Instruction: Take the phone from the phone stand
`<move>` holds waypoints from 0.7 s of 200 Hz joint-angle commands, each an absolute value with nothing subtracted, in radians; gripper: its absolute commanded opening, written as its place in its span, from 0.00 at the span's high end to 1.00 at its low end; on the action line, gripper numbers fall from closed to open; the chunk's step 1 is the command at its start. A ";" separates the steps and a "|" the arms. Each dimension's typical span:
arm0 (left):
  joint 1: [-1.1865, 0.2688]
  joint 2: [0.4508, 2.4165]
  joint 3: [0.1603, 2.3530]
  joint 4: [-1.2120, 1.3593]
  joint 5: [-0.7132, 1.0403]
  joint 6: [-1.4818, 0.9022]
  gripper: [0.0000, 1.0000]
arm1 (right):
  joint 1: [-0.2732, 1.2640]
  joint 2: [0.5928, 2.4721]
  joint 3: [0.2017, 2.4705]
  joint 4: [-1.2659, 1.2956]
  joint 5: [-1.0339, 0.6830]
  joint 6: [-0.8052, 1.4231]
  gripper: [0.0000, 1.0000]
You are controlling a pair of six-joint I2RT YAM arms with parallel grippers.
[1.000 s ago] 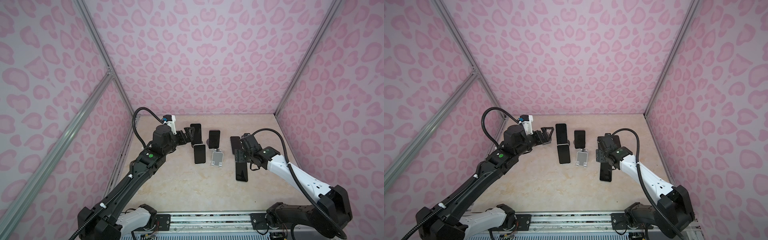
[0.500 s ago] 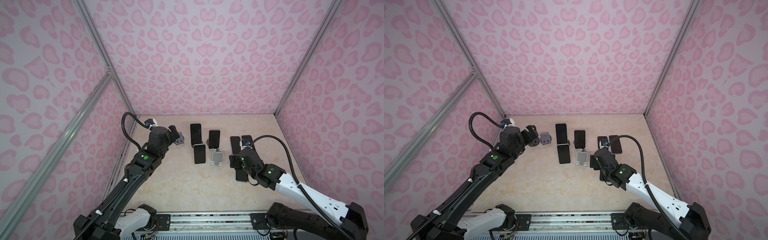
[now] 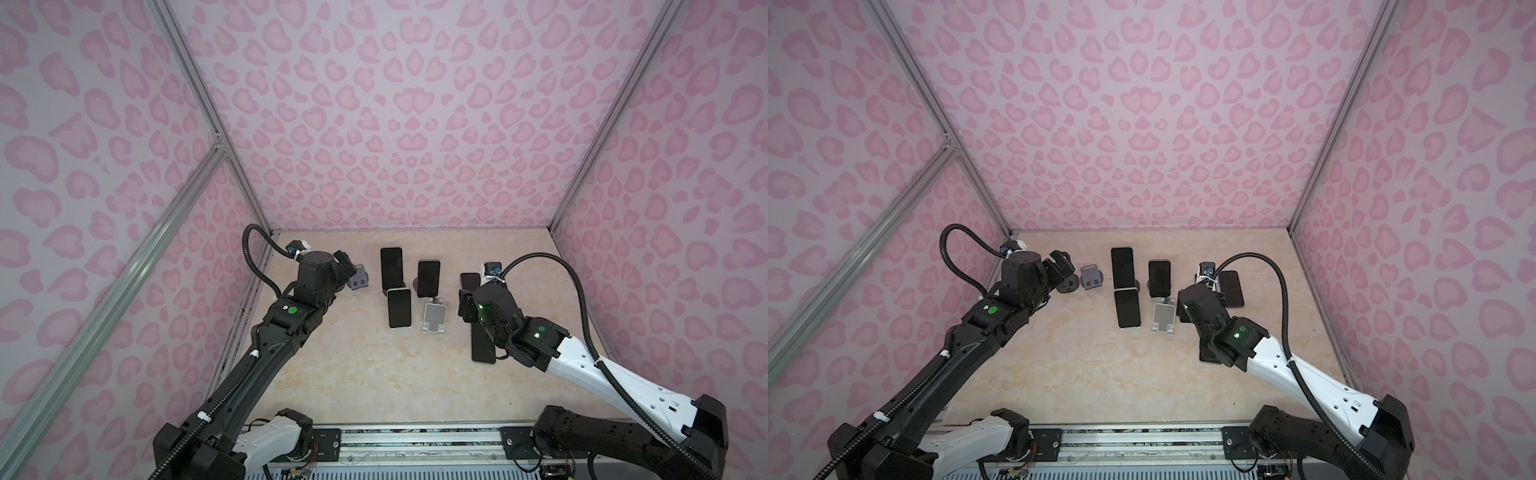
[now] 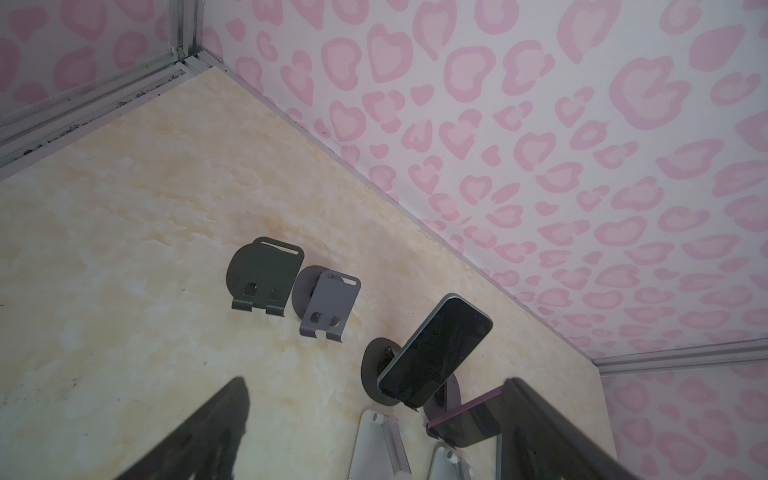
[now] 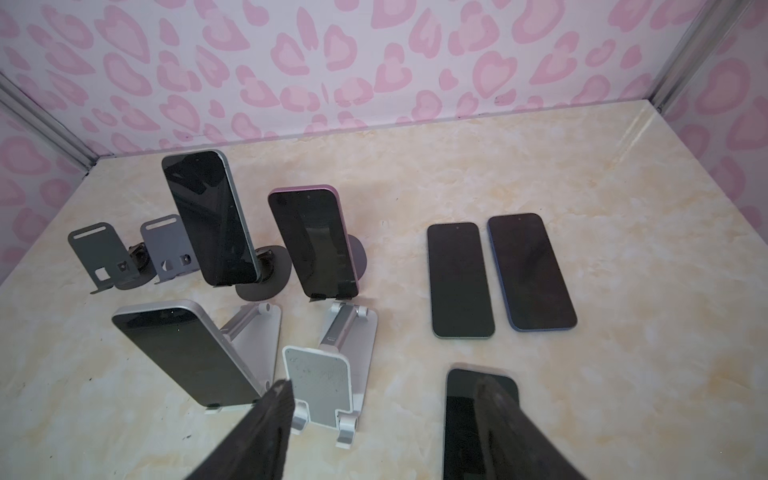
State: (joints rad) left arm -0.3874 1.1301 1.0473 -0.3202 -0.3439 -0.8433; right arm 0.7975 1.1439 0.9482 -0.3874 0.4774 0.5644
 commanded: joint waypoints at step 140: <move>-0.351 1.180 1.075 -0.321 -0.219 -0.849 0.03 | 1.013 1.704 1.327 -0.315 0.508 0.599 0.03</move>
State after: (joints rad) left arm -0.3588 1.1759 1.0645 -0.3218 -0.2504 -0.8539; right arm 1.0088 1.6539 1.2858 -0.3485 0.5404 0.5831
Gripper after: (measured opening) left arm 0.968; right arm 0.969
